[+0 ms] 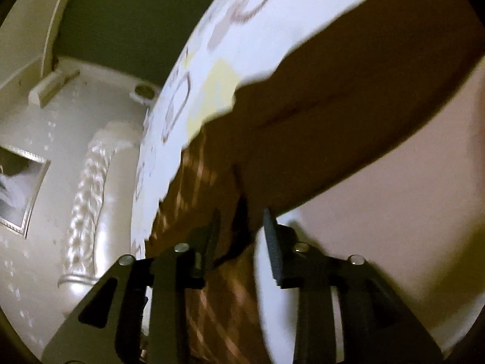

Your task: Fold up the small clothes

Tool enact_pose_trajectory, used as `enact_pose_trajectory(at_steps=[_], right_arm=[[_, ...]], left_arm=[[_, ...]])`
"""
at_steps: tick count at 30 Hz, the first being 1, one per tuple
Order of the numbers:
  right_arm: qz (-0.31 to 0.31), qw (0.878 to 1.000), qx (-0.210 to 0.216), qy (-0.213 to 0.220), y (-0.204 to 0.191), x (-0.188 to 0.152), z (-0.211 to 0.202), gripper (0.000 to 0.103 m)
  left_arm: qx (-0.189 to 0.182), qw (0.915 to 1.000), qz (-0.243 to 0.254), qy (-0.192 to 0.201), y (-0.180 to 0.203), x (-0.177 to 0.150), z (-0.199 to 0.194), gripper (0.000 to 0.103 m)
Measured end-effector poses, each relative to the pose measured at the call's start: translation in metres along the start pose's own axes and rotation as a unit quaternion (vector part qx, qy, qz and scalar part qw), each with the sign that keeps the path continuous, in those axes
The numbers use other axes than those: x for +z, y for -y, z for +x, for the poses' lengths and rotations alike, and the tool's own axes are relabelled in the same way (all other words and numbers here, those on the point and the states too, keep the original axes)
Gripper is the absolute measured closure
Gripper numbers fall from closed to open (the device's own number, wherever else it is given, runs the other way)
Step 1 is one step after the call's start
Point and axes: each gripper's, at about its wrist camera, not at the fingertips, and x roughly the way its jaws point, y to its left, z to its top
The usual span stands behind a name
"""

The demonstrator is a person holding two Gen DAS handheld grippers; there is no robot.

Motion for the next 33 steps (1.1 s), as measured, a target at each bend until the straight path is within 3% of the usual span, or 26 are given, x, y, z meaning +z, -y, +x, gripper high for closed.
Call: enact_pose_trajectory(at_steps=[5, 9, 12, 16, 21, 22, 25, 27, 33], right_arm=[[0.051, 0.992, -0.041, 0.108, 0.062, 0.047, -0.101, 0.065], [0.136, 0.966, -0.079, 0.207, 0.128, 0.075, -0.175, 0.065], [0.178, 0.95, -0.087, 0.242, 0.165, 0.092, -0.2, 0.065], [0.219, 0.941, -0.069, 0.251, 0.198, 0.111, -0.197, 0.065], [0.231, 0.936, -0.039, 0.262, 0.212, 0.129, -0.181, 0.066], [0.226, 0.937, -0.045, 0.263, 0.211, 0.134, -0.179, 0.068], [0.206, 0.946, -0.055, 0.244, 0.209, 0.146, -0.171, 0.093], [0.202, 0.951, -0.055, 0.228, 0.21, 0.152, -0.168, 0.095], [0.217, 0.941, -0.053, 0.254, 0.21, 0.145, -0.179, 0.096]], left_arm=[[0.0, 0.9995, -0.018, -0.024, 0.004, 0.001, 0.02, 0.03], [0.014, 0.9993, -0.02, -0.029, 0.009, 0.002, 0.028, 0.03], [0.022, 0.9988, -0.026, -0.036, 0.01, 0.002, 0.032, 0.03], [0.029, 0.9978, -0.041, -0.044, 0.009, 0.003, 0.036, 0.03], [0.042, 0.9971, -0.036, -0.052, 0.008, 0.003, 0.04, 0.03], [0.044, 0.9969, -0.036, -0.054, 0.007, 0.003, 0.041, 0.03], [0.048, 0.9961, -0.043, -0.061, 0.003, 0.003, 0.043, 0.03], [0.045, 0.996, -0.049, -0.06, 0.0, 0.004, 0.043, 0.03], [0.044, 0.9962, -0.041, -0.063, -0.001, 0.003, 0.043, 0.029]])
